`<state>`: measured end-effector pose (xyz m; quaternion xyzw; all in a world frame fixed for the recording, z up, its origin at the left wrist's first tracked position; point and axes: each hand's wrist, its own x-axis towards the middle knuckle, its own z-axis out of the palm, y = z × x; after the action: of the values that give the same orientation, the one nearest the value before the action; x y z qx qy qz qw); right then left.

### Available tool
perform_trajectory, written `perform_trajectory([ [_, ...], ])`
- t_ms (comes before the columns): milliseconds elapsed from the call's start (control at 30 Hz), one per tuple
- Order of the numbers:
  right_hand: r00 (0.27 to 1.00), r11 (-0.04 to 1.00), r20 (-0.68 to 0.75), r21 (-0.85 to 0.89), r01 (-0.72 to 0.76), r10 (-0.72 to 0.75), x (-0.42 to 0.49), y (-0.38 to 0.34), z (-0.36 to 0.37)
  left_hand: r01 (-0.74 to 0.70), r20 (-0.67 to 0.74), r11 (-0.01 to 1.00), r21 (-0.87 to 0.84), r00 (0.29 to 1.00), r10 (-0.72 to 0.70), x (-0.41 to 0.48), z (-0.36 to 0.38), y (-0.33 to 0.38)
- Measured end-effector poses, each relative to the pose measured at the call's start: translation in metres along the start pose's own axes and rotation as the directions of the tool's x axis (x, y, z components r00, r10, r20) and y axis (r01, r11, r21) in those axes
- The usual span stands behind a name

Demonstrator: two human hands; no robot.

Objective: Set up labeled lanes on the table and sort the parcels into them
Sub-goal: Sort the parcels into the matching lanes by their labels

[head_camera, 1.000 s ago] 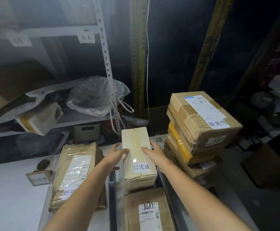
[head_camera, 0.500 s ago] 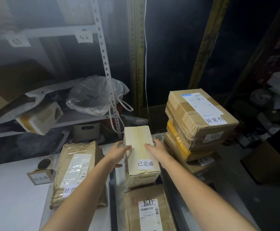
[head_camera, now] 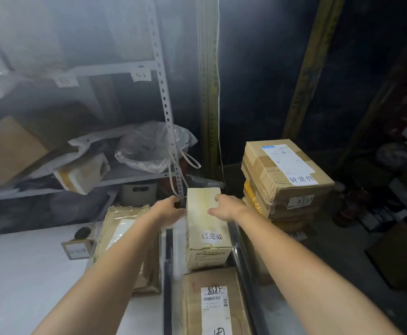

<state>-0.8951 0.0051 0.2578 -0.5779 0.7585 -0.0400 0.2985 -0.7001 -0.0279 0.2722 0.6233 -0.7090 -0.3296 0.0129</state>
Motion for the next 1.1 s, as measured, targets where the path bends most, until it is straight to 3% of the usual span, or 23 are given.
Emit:
perform_trajectory([
  [100, 0.991, 0.988, 0.121, -0.134, 0.082, -0.066, -0.005, -0.025, -0.012, 0.021, 0.011, 0.973, 0.231, 1.000, -0.024, -0.028, -0.021, -0.016],
  [233, 0.960, 0.937, 0.189, -0.244, 0.251, -0.208, -0.019, -0.076, -0.021, 0.129, -0.025, 0.946, 0.297, 0.992, -0.127, -0.072, -0.054, -0.065],
  [433, 0.891, 0.832, 0.236, -0.328, 0.448, -0.387, -0.054, -0.188, -0.008, 0.355, -0.161, 0.912, 0.205, 0.932, -0.326, -0.174, -0.115, -0.160],
  [667, 0.762, 0.653, 0.319, -0.392, 0.648, -0.564, -0.123, -0.355, 0.072, 0.580, -0.257, 0.812, 0.070, 0.797, -0.547, -0.321, -0.169, -0.330],
  [900, 0.649, 0.569, 0.388, -0.312, 0.761, -0.655, -0.219, -0.528, 0.199, 0.659, -0.301, 0.749, -0.074, 0.701, -0.646, -0.459, -0.211, -0.500],
  [1100, 0.615, 0.567, 0.451, -0.256, 0.783, -0.647, -0.268, -0.631, 0.290, 0.687, -0.308, 0.701, -0.192, 0.636, -0.707, -0.522, -0.233, -0.622],
])
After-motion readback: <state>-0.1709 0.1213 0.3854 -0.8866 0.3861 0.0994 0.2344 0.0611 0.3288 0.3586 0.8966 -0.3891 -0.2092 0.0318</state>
